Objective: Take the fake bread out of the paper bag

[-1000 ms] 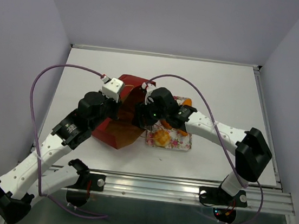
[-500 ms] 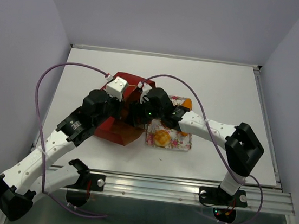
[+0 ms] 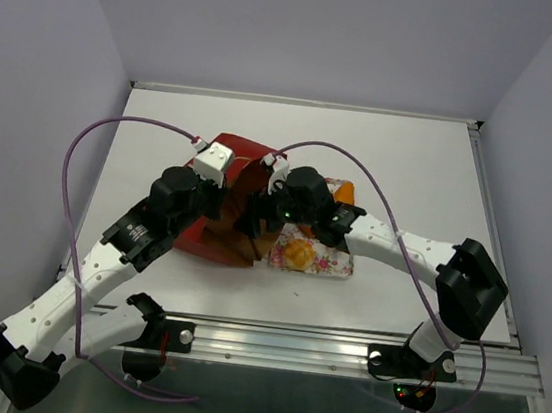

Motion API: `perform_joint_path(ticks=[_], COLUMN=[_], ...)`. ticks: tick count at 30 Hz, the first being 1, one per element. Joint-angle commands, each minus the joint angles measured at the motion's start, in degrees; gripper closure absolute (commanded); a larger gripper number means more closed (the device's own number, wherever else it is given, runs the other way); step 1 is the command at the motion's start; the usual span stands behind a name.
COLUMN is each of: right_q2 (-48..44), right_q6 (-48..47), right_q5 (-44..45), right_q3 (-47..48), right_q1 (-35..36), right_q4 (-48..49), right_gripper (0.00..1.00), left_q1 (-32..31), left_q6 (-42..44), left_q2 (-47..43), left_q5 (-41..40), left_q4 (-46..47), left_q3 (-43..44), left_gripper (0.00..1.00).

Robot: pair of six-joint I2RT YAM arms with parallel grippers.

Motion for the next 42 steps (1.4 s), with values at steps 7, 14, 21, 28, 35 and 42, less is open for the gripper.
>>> perform_joint_path(ticks=[7,14,21,28,35,42], right_q2=[-8.89,-4.05,-0.98,1.66,5.7,10.53], right_q6=[-0.73,-2.93,-2.67,-9.6,-12.6,-11.37], right_q5=[-2.32,4.53,5.33,3.58,9.96,27.46], right_q3=[-2.67,-0.2,-1.53,-1.61,-2.23,-1.0], right_q1=[-0.06,-0.06,-0.06,3.54,8.19,9.6], right_q4=[3.9,-4.89,-3.32,-0.68,3.1,3.54], right_gripper=[0.2,0.18,0.18,0.18,0.16,0.14], left_q1=[-0.17,-0.17,-0.26,-0.17,-0.17,-0.26], left_q6=[0.63,0.1,0.1,-2.27,-2.71,-2.8], left_q2=[-1.12,0.28,-0.15,0.28,0.81,0.02], left_q5=[-0.66,-0.22,-0.04,0.48,1.89,2.68], left_q4=[1.89,1.63,2.16,2.6,3.21,3.04], left_q3=[-0.15,-0.15,-0.24,-0.51,-0.68,-0.77], left_gripper=[1.0,1.0,1.0,1.0,1.0,1.0])
